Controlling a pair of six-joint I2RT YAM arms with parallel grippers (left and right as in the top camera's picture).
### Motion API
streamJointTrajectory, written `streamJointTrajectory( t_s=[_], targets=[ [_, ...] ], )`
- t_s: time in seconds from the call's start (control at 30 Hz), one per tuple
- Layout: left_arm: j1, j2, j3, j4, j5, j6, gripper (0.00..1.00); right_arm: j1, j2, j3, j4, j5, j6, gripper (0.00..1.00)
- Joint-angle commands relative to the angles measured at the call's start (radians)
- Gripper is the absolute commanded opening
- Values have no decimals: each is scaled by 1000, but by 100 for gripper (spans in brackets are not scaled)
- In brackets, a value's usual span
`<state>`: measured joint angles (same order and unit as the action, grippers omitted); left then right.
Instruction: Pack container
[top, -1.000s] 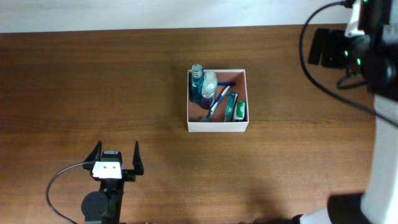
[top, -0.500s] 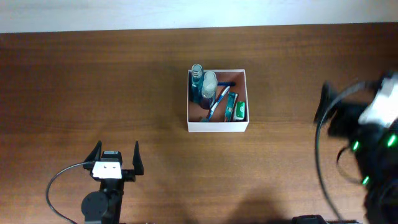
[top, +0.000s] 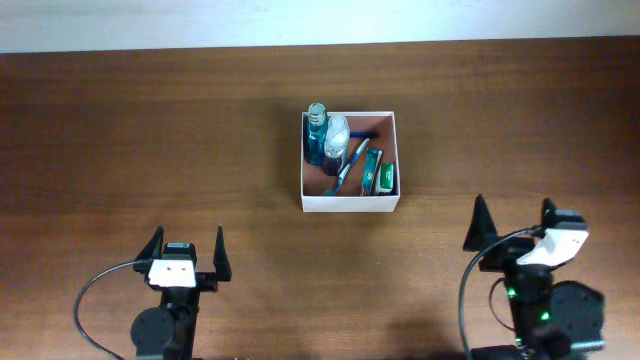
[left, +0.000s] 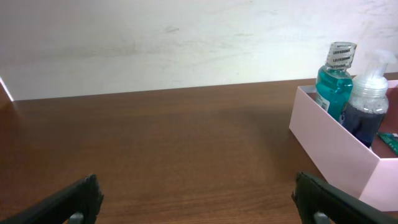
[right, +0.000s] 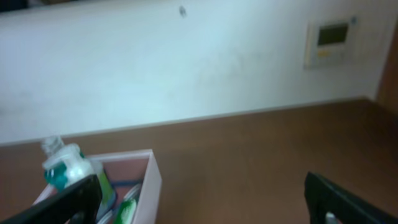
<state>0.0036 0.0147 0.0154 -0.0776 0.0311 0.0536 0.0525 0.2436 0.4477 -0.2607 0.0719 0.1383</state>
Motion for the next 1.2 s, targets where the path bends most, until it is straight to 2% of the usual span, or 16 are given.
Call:
streamJointTrajectory(
  t_s=[0.0,0.2,0.33,0.63,0.97,1.17],
  targets=[
    [6,-10,-7,2,14,16,99,6,-71,-117,103,-57,1,98],
    [6,-10,-7,2,14,16,99,6,-173,-251,214,-62,36,98],
    [6,-10,-7,2,14,16,99,6,-242,-284,217,-64,39,98],
    [6,-10,-7,2,14,16,99,6,-240,-299,229,-61,38,99],
    [6,-10,-7,2,14,16,99,6,-240,-422,327,-63,38,98],
    [6,-10,-7,2,14,16,99,6,-240,-442,298,-61,37,98]
  ],
)
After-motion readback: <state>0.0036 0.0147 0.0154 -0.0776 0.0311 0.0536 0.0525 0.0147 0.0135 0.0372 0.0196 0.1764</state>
